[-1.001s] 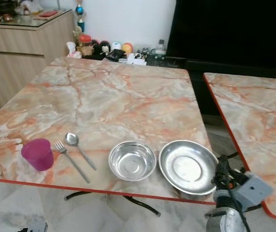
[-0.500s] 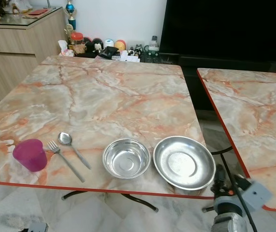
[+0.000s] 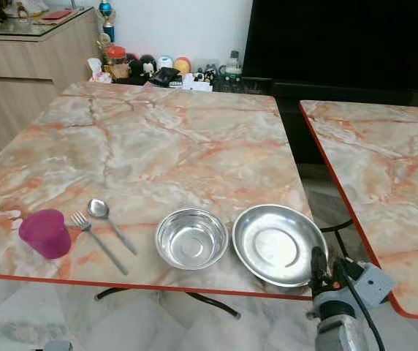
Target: Setting the table
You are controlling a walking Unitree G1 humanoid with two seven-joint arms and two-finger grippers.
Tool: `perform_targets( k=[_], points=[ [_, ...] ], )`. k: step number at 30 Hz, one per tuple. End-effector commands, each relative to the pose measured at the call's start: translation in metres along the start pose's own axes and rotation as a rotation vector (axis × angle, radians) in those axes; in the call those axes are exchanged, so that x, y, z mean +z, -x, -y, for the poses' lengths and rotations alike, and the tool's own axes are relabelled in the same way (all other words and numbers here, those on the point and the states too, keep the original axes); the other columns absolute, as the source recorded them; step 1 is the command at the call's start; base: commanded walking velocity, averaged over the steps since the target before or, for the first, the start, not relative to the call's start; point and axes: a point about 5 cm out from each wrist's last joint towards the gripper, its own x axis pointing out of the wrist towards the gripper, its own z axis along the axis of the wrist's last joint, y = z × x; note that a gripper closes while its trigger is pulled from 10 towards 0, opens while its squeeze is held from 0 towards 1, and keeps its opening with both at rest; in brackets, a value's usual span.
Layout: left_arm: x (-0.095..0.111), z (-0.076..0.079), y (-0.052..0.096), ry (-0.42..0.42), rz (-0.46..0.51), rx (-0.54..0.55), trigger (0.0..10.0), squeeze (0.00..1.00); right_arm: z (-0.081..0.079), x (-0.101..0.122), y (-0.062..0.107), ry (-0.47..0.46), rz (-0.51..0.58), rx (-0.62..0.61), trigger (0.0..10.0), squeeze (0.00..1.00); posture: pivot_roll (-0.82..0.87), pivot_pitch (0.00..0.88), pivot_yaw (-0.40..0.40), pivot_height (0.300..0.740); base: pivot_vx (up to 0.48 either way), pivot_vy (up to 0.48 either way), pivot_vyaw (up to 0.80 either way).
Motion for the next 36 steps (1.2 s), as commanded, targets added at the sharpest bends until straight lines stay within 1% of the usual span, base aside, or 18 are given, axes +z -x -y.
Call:
perform_targets(
  k=[1,7,16,28,32,36],
  points=[
    [-0.008,-0.001,0.002,0.001,-0.037,0.001,10.0,0.00,0.004,-0.006,0.000,-0.010,-0.029,-0.013,10.0,0.00,-0.07,0.076,-0.038,0.740,0.000,0.000,0.00],
    [-0.007,0.000,0.002,-0.008,-0.037,-0.006,10.0,0.00,0.005,-0.005,-0.003,-0.037,-0.032,-0.023,10.0,0.00,-0.07,0.071,-0.037,0.740,0.000,0.000,0.00],
    [-0.006,0.002,0.001,-0.016,-0.031,-0.015,10.0,0.00,0.001,-0.009,-0.005,-0.061,-0.036,-0.014,10.0,0.00,-0.07,0.064,-0.037,0.740,0.000,0.000,0.00],
    [-0.001,0.002,0.000,-0.025,-0.017,-0.021,10.0,0.00,0.000,-0.011,-0.007,-0.081,-0.041,-0.025,10.0,0.00,-0.06,0.094,-0.035,0.740,0.000,0.000,0.00],
    [-0.001,0.002,0.000,-0.034,-0.017,-0.025,10.0,0.00,-0.002,-0.012,-0.007,-0.102,-0.042,-0.028,10.0,0.00,-0.06,0.098,-0.032,0.740,0.000,0.000,0.00],
    [-0.001,0.003,0.000,-0.039,-0.018,-0.031,10.0,0.00,-0.001,-0.016,-0.006,-0.142,-0.044,-0.046,10.0,0.00,-0.06,0.101,-0.031,0.740,0.000,0.000,0.00]
  ],
)
